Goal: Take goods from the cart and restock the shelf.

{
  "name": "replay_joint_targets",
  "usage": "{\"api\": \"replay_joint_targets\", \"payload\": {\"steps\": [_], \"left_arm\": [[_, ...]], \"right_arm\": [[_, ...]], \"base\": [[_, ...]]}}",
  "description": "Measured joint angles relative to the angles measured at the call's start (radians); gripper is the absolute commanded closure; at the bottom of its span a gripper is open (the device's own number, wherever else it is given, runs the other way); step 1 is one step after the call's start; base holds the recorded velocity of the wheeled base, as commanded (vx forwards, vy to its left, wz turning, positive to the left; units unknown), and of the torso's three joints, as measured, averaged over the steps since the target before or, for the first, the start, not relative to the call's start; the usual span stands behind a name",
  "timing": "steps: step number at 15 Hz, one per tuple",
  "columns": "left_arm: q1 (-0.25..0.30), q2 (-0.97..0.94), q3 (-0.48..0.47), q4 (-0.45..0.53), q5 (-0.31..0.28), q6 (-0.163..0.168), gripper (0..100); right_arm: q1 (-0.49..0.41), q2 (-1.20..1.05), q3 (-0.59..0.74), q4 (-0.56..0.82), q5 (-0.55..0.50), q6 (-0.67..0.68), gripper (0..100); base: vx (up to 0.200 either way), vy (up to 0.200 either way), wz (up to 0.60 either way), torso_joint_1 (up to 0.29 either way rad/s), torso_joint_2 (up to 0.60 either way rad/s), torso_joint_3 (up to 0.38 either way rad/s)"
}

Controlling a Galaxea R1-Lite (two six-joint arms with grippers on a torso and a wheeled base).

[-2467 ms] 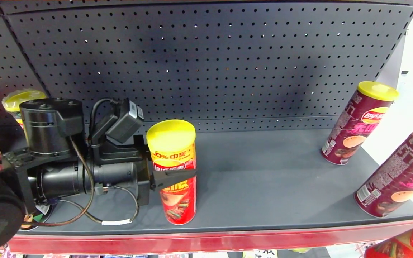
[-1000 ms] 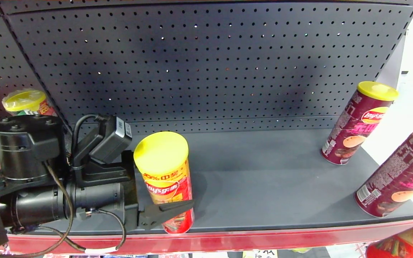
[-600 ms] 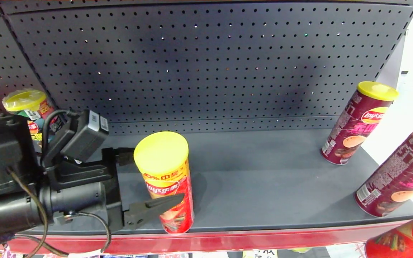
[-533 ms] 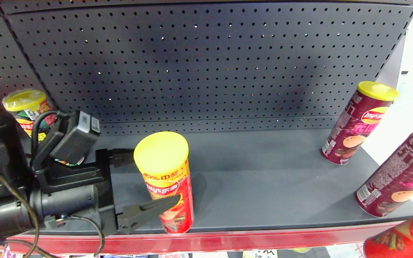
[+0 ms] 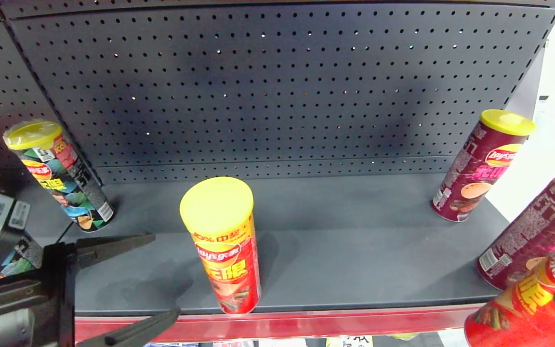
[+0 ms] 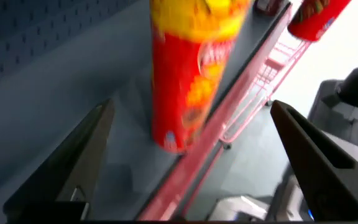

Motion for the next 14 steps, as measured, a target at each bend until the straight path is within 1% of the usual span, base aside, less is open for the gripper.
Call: {"api": "replay_joint_targets", "payload": {"steps": [2,3,4,5,7,8,9,12,14], "left_arm": [[0.018,-0.109,0.010,0.146,0.007,-0.004,0],[0.024,-0.169,0.013,0.231,0.016,-0.005,0],[0.028,-0.220,0.014,0.294,0.030,-0.005,0],[0.031,-0.280,0.015,0.362,0.052,-0.005,0],[0.034,-0.382,0.016,0.476,0.122,-0.005,0],[0.035,-0.428,0.016,0.510,0.154,-0.005,0],[0.035,-0.461,0.016,0.525,0.168,-0.005,0],[0.035,-0.508,0.012,0.525,0.166,-0.005,0],[0.034,-0.522,0.012,0.524,0.166,-0.005,0]], "right_arm": [[0.049,0.060,-0.041,0.000,-0.003,-0.011,100],[0.075,0.095,-0.068,-0.001,-0.003,-0.015,100],[0.096,0.127,-0.088,-0.015,-0.004,-0.017,100],[0.116,0.165,-0.108,-0.048,-0.005,-0.018,100],[0.139,0.248,-0.136,-0.152,-0.013,-0.020,100],[0.150,0.301,-0.151,-0.206,-0.021,-0.020,100],[0.166,0.352,-0.170,-0.248,-0.029,-0.020,100],[0.240,0.517,-0.285,-0.291,-0.049,-0.018,100],[0.271,0.631,-0.385,-0.302,-0.055,-0.019,100]], "base": [[0.000,0.000,0.00,0.000,0.00,0.000],[0.000,0.000,0.00,0.000,0.00,0.000],[0.000,0.000,0.00,0.000,0.00,0.000],[0.000,0.000,0.00,0.000,0.00,0.000],[0.000,0.000,0.00,0.000,0.00,0.000],[0.000,0.000,0.00,0.000,0.00,0.000],[0.000,0.000,0.00,0.000,0.00,0.000],[0.000,0.000,0.00,0.000,0.00,0.000],[0.000,0.000,0.00,0.000,0.00,0.000]]}}
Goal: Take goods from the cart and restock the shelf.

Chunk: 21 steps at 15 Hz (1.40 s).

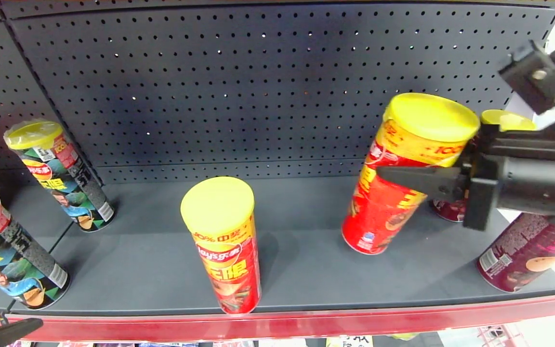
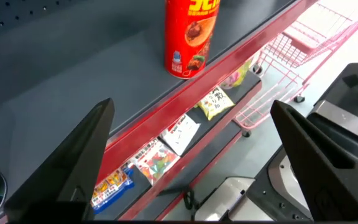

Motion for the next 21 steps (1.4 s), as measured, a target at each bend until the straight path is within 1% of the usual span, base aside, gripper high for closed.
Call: {"api": "replay_joint_targets", "payload": {"steps": [5,7,9,15,17,21], "left_arm": [[0.000,-0.009,-0.002,0.000,0.003,-0.006,0],[0.000,-0.010,0.001,0.000,0.007,-0.027,0],[0.001,-0.010,-0.004,0.000,0.016,-0.036,0],[0.001,-0.005,-0.007,0.001,0.022,-0.037,0],[0.002,-0.006,-0.010,0.001,0.033,-0.037,0],[0.002,-0.007,-0.008,0.001,0.036,-0.037,0]], "right_arm": [[0.025,0.273,-0.213,-0.076,0.001,0.012,100],[0.043,0.360,-0.280,-0.087,0.005,0.017,100],[0.060,0.424,-0.316,-0.089,0.007,0.018,100],[0.082,0.536,-0.410,-0.089,0.007,0.017,100],[0.093,0.558,-0.426,-0.089,0.007,0.018,100],[0.102,0.587,-0.440,-0.088,0.007,0.017,100]], "base": [[0.000,0.000,0.00,0.000,0.00,0.000],[0.000,0.000,0.00,0.000,0.00,0.000],[0.000,0.000,0.00,0.000,0.00,0.000],[0.000,0.000,0.00,0.000,0.00,0.000],[0.000,0.000,0.00,0.000,0.00,0.000],[0.000,0.000,0.00,0.000,0.00,0.000]]}}
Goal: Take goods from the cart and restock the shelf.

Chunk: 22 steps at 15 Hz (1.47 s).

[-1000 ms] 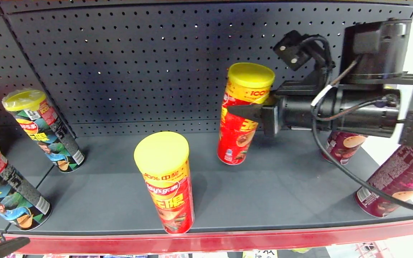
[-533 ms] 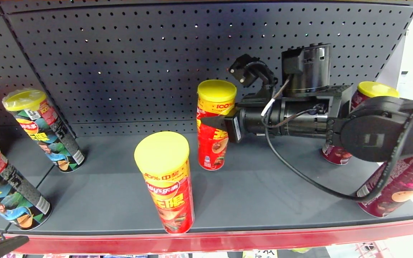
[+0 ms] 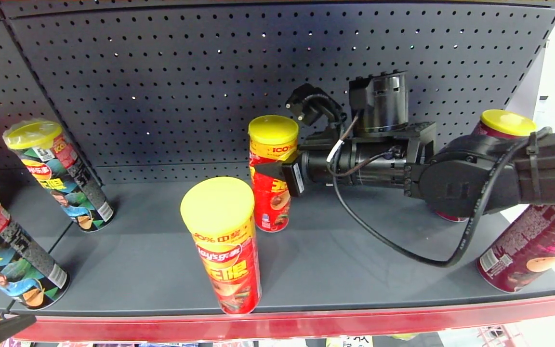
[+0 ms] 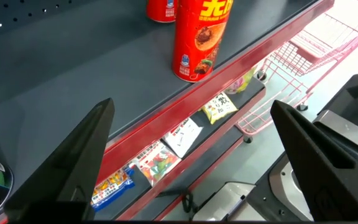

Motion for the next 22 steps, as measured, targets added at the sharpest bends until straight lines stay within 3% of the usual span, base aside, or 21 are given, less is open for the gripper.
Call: {"api": "replay_joint_targets", "payload": {"steps": [5,6,10,14,16,22], "left_arm": [[-0.002,0.001,-0.001,-0.001,-0.001,0.000,0],[-0.002,0.001,-0.001,-0.001,-0.002,0.000,0],[-0.001,0.003,0.003,0.000,-0.001,0.000,0],[0.000,0.024,0.007,0.000,0.023,-0.002,0],[0.000,0.059,-0.005,-0.001,0.064,-0.002,0],[0.003,0.201,-0.019,-0.005,0.086,-0.008,0]], "right_arm": [[0.012,0.012,-0.002,0.000,-0.001,0.000,100],[0.012,0.014,-0.001,0.000,-0.001,0.000,0],[0.016,0.004,0.023,-0.001,-0.007,0.004,0],[0.019,-0.070,0.134,-0.001,-0.026,0.012,0],[0.017,-0.146,0.247,-0.001,-0.053,0.014,0],[0.012,-0.524,0.684,-0.001,-0.099,0.013,0]], "base": [[0.000,0.000,0.00,0.000,0.00,0.000],[0.000,0.000,0.00,0.000,0.00,0.000],[0.000,0.000,0.00,0.000,0.00,0.000],[0.000,0.000,0.00,0.000,0.00,0.000],[0.000,0.000,0.00,0.000,0.00,0.000],[0.000,0.000,0.00,0.000,0.00,0.000]]}}
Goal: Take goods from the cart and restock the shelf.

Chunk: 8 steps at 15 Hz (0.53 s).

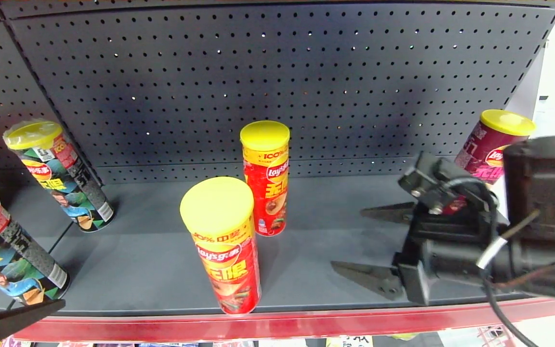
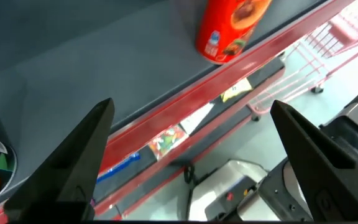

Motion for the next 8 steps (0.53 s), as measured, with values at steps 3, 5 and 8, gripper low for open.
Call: {"api": "replay_joint_targets", "payload": {"steps": [3,5,8], "left_arm": [[0.008,0.073,-0.002,-0.001,0.009,0.002,0],[0.009,0.118,-0.004,-0.002,0.009,0.006,0],[0.014,0.214,-0.031,-0.005,0.026,0.023,0]], "right_arm": [[-0.001,-0.213,0.186,0.005,-0.001,-0.001,0],[-0.010,-0.339,0.274,0.010,-0.004,0.000,0],[-0.091,-0.530,0.367,0.017,-0.006,0.008,0]], "base": [[0.000,0.000,0.00,0.000,0.00,0.000],[0.000,0.000,0.00,0.000,0.00,0.000],[0.000,0.000,0.00,0.000,0.00,0.000]]}}
